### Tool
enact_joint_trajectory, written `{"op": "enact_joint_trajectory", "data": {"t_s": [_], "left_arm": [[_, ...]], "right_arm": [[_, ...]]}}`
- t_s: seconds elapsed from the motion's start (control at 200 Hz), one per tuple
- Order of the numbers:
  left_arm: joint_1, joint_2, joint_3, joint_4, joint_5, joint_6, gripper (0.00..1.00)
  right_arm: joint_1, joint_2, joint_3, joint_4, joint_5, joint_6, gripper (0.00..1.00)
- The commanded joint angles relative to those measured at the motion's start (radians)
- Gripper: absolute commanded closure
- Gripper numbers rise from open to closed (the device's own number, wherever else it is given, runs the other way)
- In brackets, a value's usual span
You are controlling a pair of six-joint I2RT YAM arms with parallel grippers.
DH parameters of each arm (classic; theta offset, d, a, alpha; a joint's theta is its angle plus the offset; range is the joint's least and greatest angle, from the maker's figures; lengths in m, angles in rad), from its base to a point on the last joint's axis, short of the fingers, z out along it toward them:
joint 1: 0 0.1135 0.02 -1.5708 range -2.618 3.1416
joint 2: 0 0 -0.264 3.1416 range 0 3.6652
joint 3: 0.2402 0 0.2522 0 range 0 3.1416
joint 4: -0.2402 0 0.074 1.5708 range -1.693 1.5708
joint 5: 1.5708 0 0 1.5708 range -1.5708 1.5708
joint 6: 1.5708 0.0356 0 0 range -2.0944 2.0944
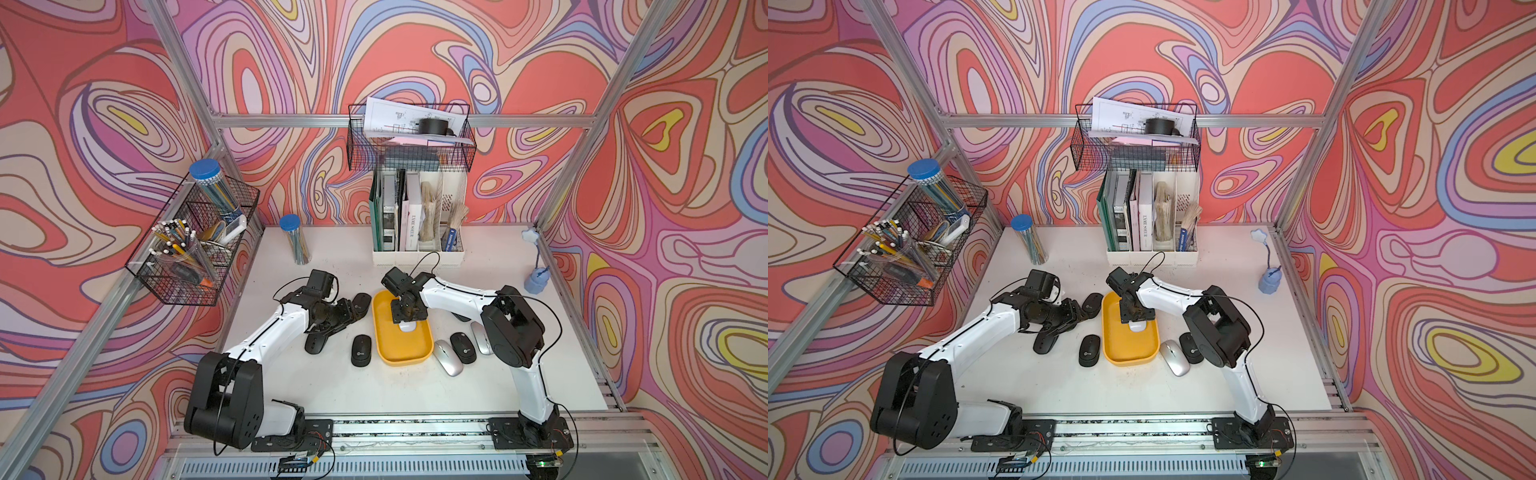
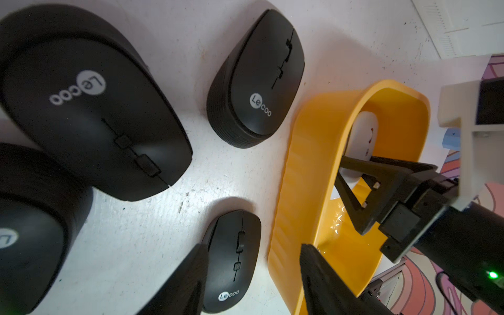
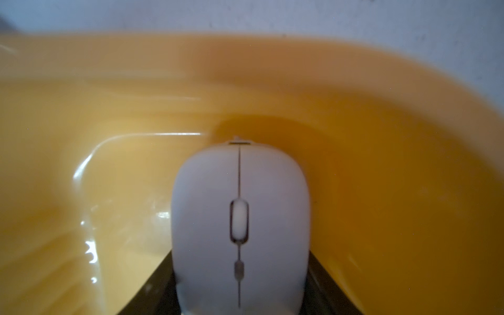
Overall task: Put the mouse in the storage box
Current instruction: Place the mouse in the storage box.
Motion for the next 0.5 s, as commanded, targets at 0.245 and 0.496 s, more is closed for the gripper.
{"op": "enact_joint_trajectory", "data": {"t_s": [0.245,0.496], "left_arm": [[0.002,-0.018,-0.008,0.013,0.016,-0.005,0.40],[-0.047,0.026,0.070,-0.006,0.098,0.093,0.38]], "right_arm": [[-0.005,-0.027,-0.059,0.011,0.036,0.098,0.43],[-0.006,0.010,0.041,-0.031,0.020,0.038,0.42]]}}
